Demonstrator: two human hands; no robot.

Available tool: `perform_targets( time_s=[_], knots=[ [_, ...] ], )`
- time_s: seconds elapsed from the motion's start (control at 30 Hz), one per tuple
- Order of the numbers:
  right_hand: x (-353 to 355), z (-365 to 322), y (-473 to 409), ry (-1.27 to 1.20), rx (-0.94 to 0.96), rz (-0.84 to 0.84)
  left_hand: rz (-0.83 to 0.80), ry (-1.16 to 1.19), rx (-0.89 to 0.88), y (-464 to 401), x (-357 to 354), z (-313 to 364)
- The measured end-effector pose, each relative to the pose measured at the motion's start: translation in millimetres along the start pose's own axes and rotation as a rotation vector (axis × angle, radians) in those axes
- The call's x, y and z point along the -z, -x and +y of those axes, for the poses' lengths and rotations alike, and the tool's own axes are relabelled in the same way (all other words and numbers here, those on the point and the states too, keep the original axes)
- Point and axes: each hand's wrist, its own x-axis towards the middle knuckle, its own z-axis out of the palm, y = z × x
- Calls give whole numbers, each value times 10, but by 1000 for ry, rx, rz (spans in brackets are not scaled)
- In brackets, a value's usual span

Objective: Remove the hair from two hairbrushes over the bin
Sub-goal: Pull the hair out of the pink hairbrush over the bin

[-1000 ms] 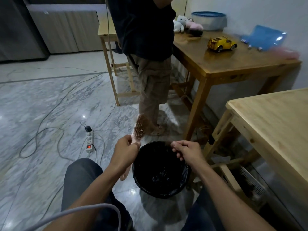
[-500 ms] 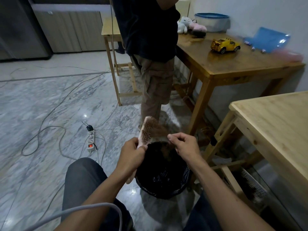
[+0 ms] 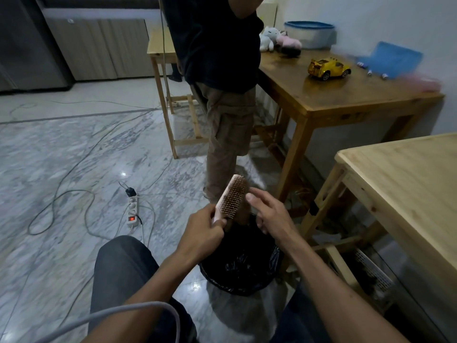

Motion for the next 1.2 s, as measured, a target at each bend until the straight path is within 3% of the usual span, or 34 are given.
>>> perform_targets(
  time_s=[0.23, 0.4, 0.6, 0.9, 1.2],
  knots=[
    [-10, 144, -25, -33, 15, 132, 41, 56, 65, -79, 81, 3],
    [112, 259, 43, 85, -8, 156, 102, 160, 176, -168, 218, -87],
    [93, 245, -16, 219, -99, 116, 35, 80, 102, -86, 136, 1],
    [-58, 87, -145, -114, -11, 74, -50, 58, 48, -63, 22, 37],
    [99, 243, -80, 321, 17, 264, 72, 86, 124, -81, 31, -93]
  ],
)
